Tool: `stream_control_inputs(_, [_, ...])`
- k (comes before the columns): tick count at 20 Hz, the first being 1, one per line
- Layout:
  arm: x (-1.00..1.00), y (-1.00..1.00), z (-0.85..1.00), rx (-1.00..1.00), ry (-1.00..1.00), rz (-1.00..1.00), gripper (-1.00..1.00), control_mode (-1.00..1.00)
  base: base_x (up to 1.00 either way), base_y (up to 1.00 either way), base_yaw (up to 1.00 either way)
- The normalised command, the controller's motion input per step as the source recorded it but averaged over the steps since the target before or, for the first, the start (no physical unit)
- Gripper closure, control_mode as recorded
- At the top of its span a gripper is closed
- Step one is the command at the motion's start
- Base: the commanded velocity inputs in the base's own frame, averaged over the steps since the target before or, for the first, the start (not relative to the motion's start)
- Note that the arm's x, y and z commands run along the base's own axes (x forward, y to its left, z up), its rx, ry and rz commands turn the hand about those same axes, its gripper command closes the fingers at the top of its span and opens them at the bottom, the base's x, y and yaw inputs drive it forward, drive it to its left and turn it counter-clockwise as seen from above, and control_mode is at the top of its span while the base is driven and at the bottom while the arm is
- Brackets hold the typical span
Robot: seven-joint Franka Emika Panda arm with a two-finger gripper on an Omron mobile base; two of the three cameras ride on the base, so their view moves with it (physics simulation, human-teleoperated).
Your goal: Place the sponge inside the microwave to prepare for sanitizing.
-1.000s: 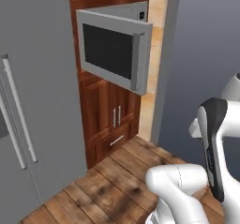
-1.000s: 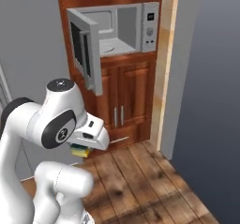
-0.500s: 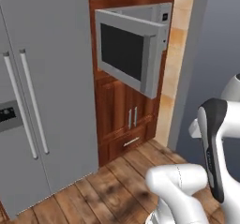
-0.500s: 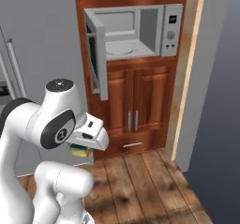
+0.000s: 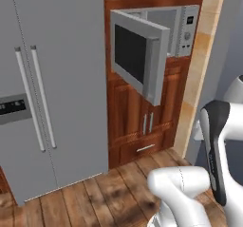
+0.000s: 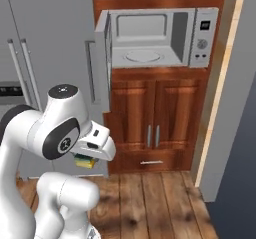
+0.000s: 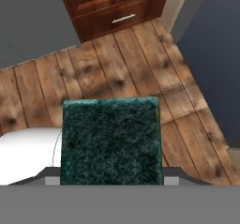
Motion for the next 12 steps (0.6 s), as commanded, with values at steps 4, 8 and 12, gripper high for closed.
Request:
stream_control_inputs(4, [0.00,0.00,0.00,0.00,0.00,0.00,1.00,1.00,0.15,-0.55,0.37])
stream_control_inputs(8, [0.00,0.00,0.00,0.00,0.00,0.00,1.00,1.00,0.20,-0.55,0.37])
stream_control_inputs(12, [0.00,0.00,0.00,0.00,0.00,0.00,1.00,1.00,0.17,-0.55,0.37])
